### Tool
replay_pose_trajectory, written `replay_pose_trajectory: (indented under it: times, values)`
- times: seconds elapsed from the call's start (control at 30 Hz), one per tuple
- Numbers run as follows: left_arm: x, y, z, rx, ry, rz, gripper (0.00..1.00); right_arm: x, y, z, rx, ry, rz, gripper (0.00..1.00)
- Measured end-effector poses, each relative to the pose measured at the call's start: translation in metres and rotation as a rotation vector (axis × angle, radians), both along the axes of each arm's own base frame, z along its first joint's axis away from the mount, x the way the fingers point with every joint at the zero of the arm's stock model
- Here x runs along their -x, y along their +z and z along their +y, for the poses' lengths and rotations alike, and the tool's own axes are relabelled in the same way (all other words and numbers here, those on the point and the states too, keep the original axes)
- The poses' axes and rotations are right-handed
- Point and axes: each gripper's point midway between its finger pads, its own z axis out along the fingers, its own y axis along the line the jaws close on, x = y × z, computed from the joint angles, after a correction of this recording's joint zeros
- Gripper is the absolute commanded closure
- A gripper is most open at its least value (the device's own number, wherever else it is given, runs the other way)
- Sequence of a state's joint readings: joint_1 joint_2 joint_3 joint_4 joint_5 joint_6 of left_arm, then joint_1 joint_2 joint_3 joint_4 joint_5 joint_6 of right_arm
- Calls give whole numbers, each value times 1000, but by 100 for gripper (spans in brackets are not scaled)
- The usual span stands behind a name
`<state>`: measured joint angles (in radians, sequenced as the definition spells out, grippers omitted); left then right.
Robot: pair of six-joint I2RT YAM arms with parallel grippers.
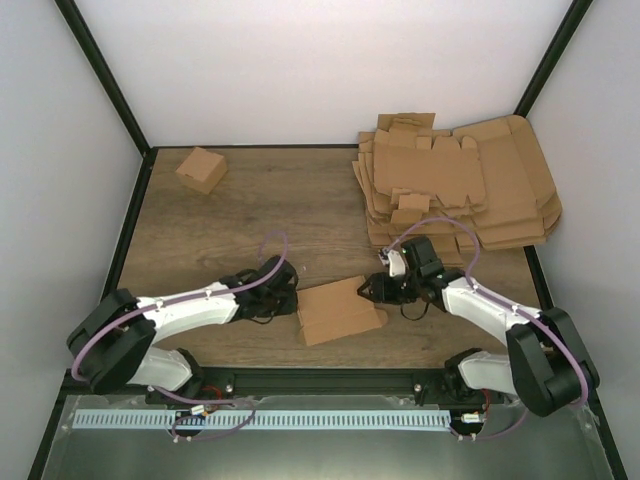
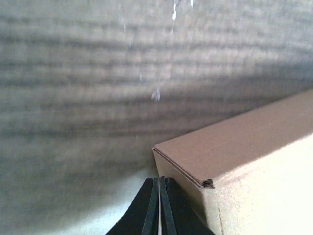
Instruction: Fold the paper box
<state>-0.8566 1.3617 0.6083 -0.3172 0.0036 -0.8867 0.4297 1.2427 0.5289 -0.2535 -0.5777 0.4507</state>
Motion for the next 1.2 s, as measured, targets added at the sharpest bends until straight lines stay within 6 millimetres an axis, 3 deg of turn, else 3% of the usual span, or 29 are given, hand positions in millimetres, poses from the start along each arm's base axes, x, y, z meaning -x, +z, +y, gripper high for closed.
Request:
replay_pose_trajectory:
  times: [0.27, 0.5, 0.67, 0.77, 0.83, 1.0, 1.2]
  values:
    - [-50, -1, -7, 16, 11, -31, 96, 22, -4, 1, -51, -4, 84, 56]
    - [-114, 4, -34, 15, -41, -102, 96, 33, -6, 0, -66, -12, 121, 56]
    - [-148, 17, -62, 57, -105, -145, 96, 46, -7, 8, -94, 28, 156, 54]
    - [-167, 28, -81, 84, -154, -183, 93, 50, -7, 10, -97, 38, 163, 45]
    - [-171, 30, -79, 81, -159, -191, 91, 49, -7, 8, -85, 27, 158, 41]
    - [-180, 36, -48, -2, -131, -207, 85, 39, 4, -3, -30, -31, 89, 37]
    - [-175, 82, -29, -29, -126, -293, 84, 5, 37, -6, 24, -85, -51, 40]
